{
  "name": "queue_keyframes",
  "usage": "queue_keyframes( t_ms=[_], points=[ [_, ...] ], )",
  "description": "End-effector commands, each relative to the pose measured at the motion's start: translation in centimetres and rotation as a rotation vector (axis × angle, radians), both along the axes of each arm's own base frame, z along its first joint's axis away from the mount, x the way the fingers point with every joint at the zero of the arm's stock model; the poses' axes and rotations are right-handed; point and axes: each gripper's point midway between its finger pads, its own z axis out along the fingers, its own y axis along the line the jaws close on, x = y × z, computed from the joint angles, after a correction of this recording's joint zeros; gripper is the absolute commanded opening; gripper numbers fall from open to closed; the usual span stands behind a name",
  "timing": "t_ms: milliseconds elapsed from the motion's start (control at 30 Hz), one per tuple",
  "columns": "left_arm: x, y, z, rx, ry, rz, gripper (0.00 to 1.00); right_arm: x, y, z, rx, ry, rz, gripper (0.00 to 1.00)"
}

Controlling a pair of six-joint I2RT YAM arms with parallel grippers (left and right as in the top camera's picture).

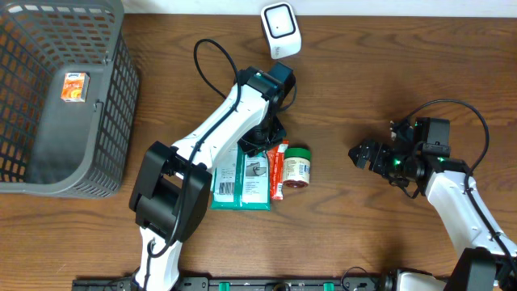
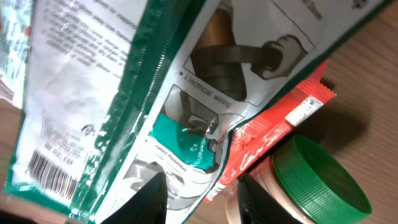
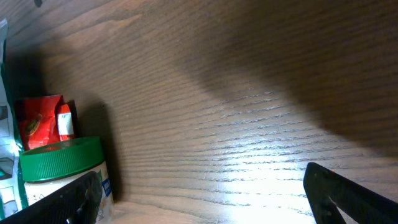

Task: Scan the item barcode
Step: 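Carry the green glove pack out and lay it over the wipes packet, then release the glove pack and move the left gripper back to the basket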

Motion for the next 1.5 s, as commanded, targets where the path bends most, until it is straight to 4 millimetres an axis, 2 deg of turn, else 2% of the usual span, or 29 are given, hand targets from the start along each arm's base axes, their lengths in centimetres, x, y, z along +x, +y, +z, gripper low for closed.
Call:
queue_keyframes(
  t_ms=[0, 133, 233, 300, 333, 467, 567, 733, 800, 867, 900, 967, 1133, 1200, 1233, 1333, 1367, 1433, 1467],
  points=[
    [0.0, -0.2, 0.0, -0.010, -0.004, -0.095, 0.39, 0.5, -0.2, 0.8, 0.005, -0.023, -0.015, 0.99],
    [0.4, -0.5, 1.0, -0.037, -0.037, -0.195, 0.48, 0.5, -0.2, 0.8, 0.005, -0.023, -0.015, 0.99],
    [1.1, -0.8, 2.7, -0.069, -0.093, -0.300, 0.56, 0.5, -0.2, 0.8, 0.005, -0.023, -0.015, 0.99],
    [1.5, -0.9, 3.8, -0.083, -0.132, -0.359, 0.57, 0.5, -0.2, 0.8, 0.005, -0.023, -0.015, 0.99],
    [1.8, -0.9, 4.4, -0.085, -0.156, -0.381, 0.56, 0.5, -0.2, 0.8, 0.005, -0.023, -0.015, 0.99],
    [2.5, 0.0, 5.7, -0.058, -0.217, -0.425, 0.37, 0.5, -0.2, 0.8, 0.005, -0.023, -0.015, 0.99],
    [2.4, 0.4, 5.8, -0.056, -0.209, -0.425, 0.09, 0.5, -0.2, 0.8, 0.005, -0.023, -0.015, 0.99],
    [2.3, 0.6, 6.2, -0.056, -0.210, -0.429, 0.07, 0.5, -0.2, 0.8, 0.005, -0.023, -0.015, 0.99],
    [2.7, 0.7, 7.3, -0.065, -0.245, -0.459, 0.08, 0.5, -0.2, 0.8, 0.005, -0.023, -0.015, 0.99],
    [3.4, 1.1, 9.3, -0.076, -0.305, -0.520, 0.09, 0.5, -0.2, 0.8, 0.005, -0.023, -0.015, 0.99],
    [4.0, 1.9, 10.7, -0.064, -0.347, -0.533, 0.13, 0.5, -0.2, 0.8, 0.005, -0.023, -0.015, 0.99],
    [5.3, 4.2, 14.0, -0.018, -0.436, -0.491, 0.13, 0.5, -0.2, 0.8, 0.005, -0.023, -0.015, 0.99],
    [8.2, 11.4, 24.7, 0.033, -0.729, -0.377, 0.10, 0.5, -0.2, 0.8, 0.005, -0.023, -0.015, 0.99],
    [8.9, 16.0, 30.0, 0.097, -0.879, -0.340, 0.10, 0.5, -0.2, 0.8, 0.005, -0.023, -0.015, 0.99],
    [9.0, 17.7, 31.6, 0.123, -0.926, -0.310, 0.10, 0.5, -0.2, 0.8, 0.005, -0.023, -0.015, 0.99],
    [9.2, 23.7, 35.7, 0.220, -1.052, -0.193, 0.11, 0.5, -0.2, 0.8, 0.005, -0.023, -0.015, 0.99],
    [9.3, 25.5, 36.5, 0.259, -1.078, -0.169, 0.17, 0.5, -0.2, 0.8, 0.005, -0.023, -0.015, 0.99],
    [9.4, 29.4, 37.2, 0.336, -1.092, -0.124, 0.25, 0.5, -0.2, 0.8, 0.005, -0.023, -0.015, 0.99],
    [9.4, 31.0, 37.0, 0.361, -1.084, -0.099, 0.33, 0.5, -0.2, 0.8, 0.005, -0.023, -0.015, 0.99]
  ],
)
